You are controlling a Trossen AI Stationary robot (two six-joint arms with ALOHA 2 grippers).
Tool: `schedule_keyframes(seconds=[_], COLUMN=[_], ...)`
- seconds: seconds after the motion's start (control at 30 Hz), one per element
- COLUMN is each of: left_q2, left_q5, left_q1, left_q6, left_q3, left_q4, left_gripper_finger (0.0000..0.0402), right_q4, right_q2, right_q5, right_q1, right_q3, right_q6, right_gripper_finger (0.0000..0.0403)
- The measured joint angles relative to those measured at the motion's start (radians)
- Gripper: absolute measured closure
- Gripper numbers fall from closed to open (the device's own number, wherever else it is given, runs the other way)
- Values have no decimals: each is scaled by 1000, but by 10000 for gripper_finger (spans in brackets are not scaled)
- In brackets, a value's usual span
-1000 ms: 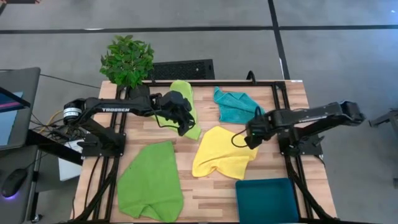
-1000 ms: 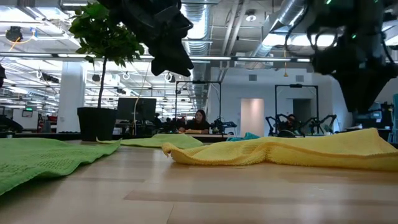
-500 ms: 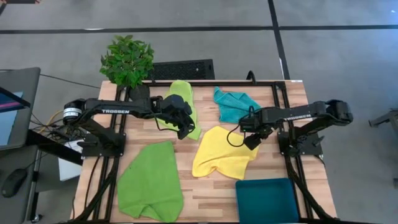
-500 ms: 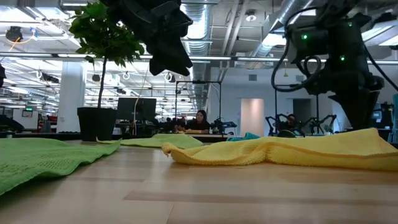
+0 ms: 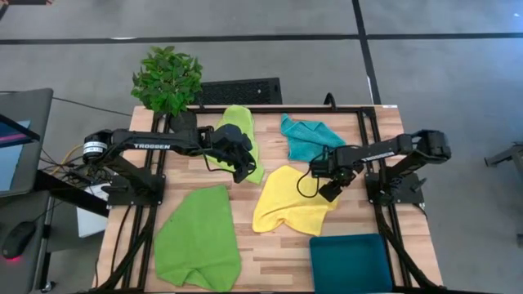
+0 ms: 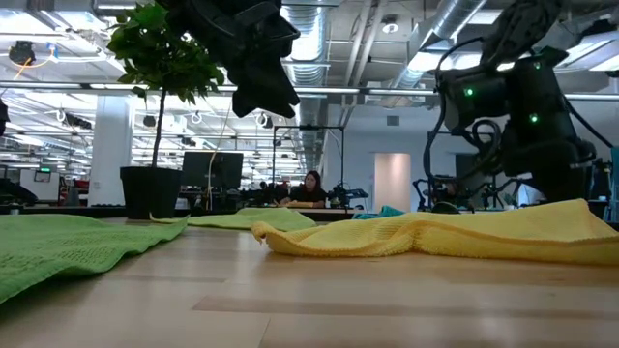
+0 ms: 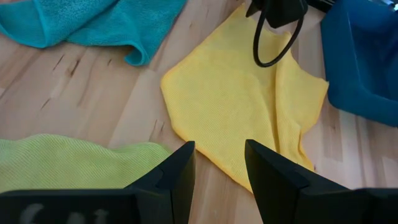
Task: Fold microfiber towels
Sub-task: Fold the yellow towel
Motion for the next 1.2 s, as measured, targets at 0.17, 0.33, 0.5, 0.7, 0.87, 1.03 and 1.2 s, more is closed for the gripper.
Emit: schedule_keyframes(seconds=[0.17, 0.33, 0.5, 0.7, 0.87, 1.03, 1.2], left_q2=[0, 0, 0, 0, 0, 0, 0], left_q5=[0, 0, 0, 0, -1, -7, -7], left_q1=[0, 0, 0, 0, 0, 0, 0], left_q6=[0, 0, 0, 0, 0, 0, -7], left_q3=[0, 0, 0, 0, 0, -1, -1], left_q4=[0, 0, 0, 0, -13, -30, -36], left_gripper_finger=[270, 270, 270, 270, 270, 270, 270], right_q4=[39, 63, 86, 91, 91, 91, 86], right_q2=[0, 0, -1, -1, -1, -3, -4], right_q5=[-1, -3, -3, -4, 3, 74, 88], right_q1=[0, 3, 3, 5, 5, 5, 6], right_q3=[-28, -28, -27, -27, -27, -27, -4], right_q6=[-39, -52, -54, -54, -102, -135, -168], right_gripper_finger=[189, 189, 192, 246, 329, 393, 381])
